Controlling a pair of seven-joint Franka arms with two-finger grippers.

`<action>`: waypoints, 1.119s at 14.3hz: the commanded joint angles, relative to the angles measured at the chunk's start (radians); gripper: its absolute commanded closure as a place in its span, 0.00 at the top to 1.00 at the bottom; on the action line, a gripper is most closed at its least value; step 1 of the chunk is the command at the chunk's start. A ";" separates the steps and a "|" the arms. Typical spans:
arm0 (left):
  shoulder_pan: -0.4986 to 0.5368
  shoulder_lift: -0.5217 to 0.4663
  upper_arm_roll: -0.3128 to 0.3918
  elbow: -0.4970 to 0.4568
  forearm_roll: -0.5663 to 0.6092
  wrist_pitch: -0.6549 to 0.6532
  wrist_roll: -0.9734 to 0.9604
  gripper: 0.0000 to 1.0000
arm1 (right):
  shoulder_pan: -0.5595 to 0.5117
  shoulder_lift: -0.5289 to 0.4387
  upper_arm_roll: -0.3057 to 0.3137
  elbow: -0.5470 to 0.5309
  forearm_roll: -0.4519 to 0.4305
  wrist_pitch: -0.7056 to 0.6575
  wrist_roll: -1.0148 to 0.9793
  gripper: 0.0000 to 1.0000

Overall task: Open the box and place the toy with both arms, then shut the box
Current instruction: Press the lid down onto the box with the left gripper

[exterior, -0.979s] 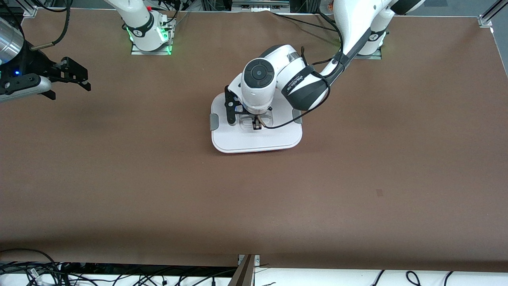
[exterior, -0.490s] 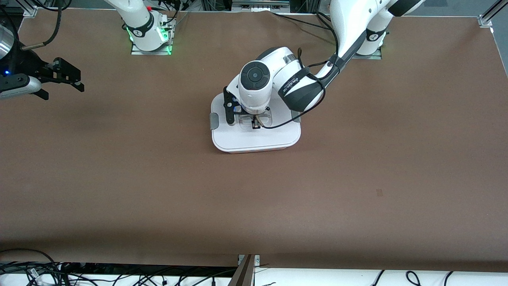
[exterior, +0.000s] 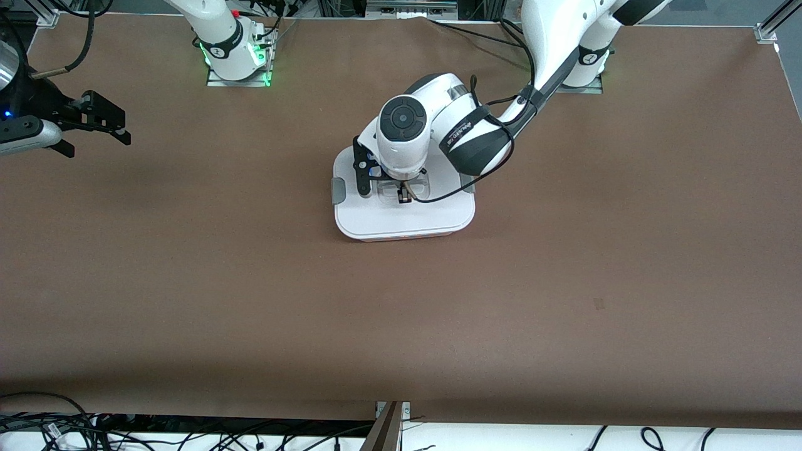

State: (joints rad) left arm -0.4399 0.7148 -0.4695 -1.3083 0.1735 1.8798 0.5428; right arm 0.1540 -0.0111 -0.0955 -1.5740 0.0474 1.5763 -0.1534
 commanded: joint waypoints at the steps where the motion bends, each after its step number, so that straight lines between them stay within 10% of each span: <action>1: 0.007 -0.034 -0.005 -0.016 0.006 -0.021 -0.001 0.00 | -0.005 -0.012 0.008 0.002 0.002 -0.028 0.072 1.00; 16: 0.010 -0.040 -0.006 -0.061 0.006 0.042 0.019 0.00 | -0.002 -0.010 0.011 0.005 -0.023 -0.041 0.072 1.00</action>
State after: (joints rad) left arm -0.4384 0.7104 -0.4732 -1.3167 0.1735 1.9034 0.5467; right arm 0.1547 -0.0114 -0.0916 -1.5739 0.0400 1.5504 -0.0855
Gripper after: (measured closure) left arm 0.930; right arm 0.000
